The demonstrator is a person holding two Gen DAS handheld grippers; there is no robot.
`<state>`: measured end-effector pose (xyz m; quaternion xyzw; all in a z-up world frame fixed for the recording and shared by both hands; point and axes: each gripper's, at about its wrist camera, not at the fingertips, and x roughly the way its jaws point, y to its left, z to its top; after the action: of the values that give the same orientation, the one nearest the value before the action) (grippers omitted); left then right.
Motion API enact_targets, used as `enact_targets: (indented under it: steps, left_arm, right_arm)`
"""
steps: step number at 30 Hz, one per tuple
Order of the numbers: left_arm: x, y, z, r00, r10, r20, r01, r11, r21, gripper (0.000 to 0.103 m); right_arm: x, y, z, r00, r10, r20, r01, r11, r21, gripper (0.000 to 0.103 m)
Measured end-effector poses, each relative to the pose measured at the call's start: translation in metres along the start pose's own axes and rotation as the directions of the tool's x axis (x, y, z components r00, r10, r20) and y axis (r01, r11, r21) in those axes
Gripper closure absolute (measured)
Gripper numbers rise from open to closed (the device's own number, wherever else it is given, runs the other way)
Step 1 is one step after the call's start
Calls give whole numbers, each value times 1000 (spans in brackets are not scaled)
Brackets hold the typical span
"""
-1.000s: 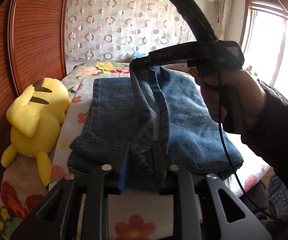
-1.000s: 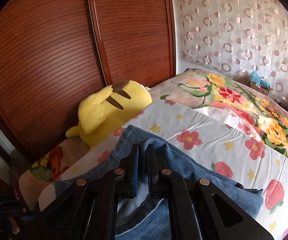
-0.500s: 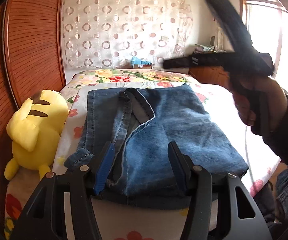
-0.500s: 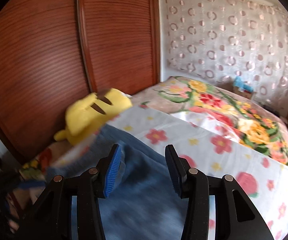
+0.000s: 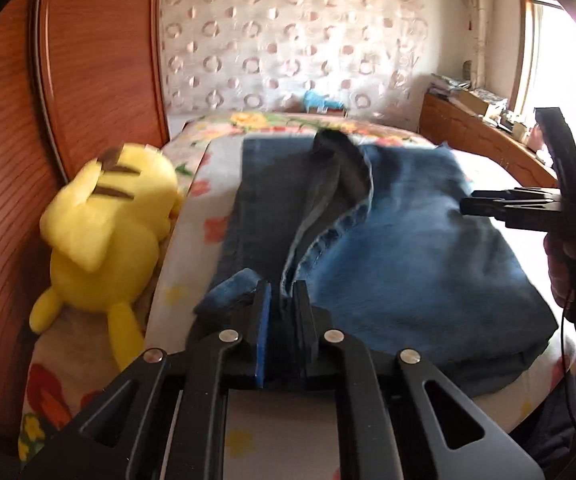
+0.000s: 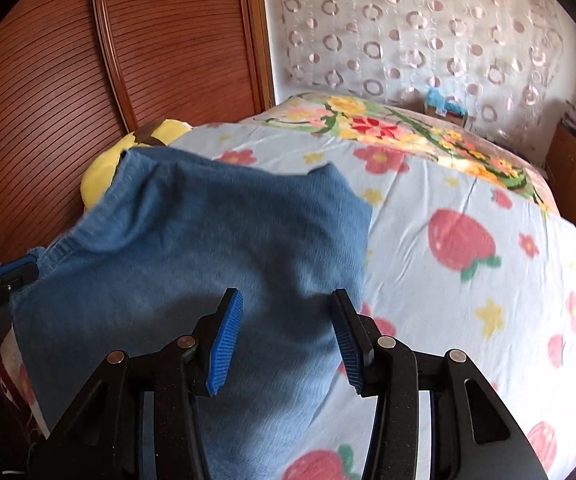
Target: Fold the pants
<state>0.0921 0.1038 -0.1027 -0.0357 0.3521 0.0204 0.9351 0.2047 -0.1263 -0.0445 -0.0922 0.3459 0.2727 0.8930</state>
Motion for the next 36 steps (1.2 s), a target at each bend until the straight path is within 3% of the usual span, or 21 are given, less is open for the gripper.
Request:
enact_targets:
  steps: [4,8,10,12,13,19,23,28,34,36]
  left_arm:
    - [1,7,-4,999,26,-23,-26,1000,-4,91]
    - [-7,7,1,1000,16,2,-16,1000,-8,88]
    - [-9,5,6,1000,12,15,-12,1000,-8,80]
    - [-12,3,13,999,-6,34,7,1000,-12,56]
    - [-13,3,17,999,-15,45,16,1000,-12,53]
    - [-12,-14,46,996,-25,90,22,999,40,53]
    - [-2,-32,70,993,-69,92,59,993,99,53]
    - [20,-45,93,993,-102,59,93,987,134,61]
    - [61,-46,107,997,-57,-42,62,987,146,64]
    - [73,-43,109,997,-48,-68,57,988,140,73]
  right_arm:
    - [9,-4,-4,1000,-26,-19,25,1000,-18,55]
    - [10,-6,-8,999,-24,-24,23,1000,-14,55]
    - [12,-6,-10,999,-25,-23,25,1000,-18,54]
    - [13,-5,-13,999,-29,-15,29,999,-23,52]
    - [16,-8,-14,999,-29,-15,29,999,-24,52]
    - [17,-13,-15,1000,-16,-17,16,1000,-9,50]
    - [15,-16,-16,1000,-8,-7,8,1000,3,50]
    - [7,-23,-17,1000,-1,14,1,1000,24,50]
    - [-5,-43,-7,999,-1,49,-2,999,47,50]
    - [-4,-52,-2,999,3,52,-6,998,63,50]
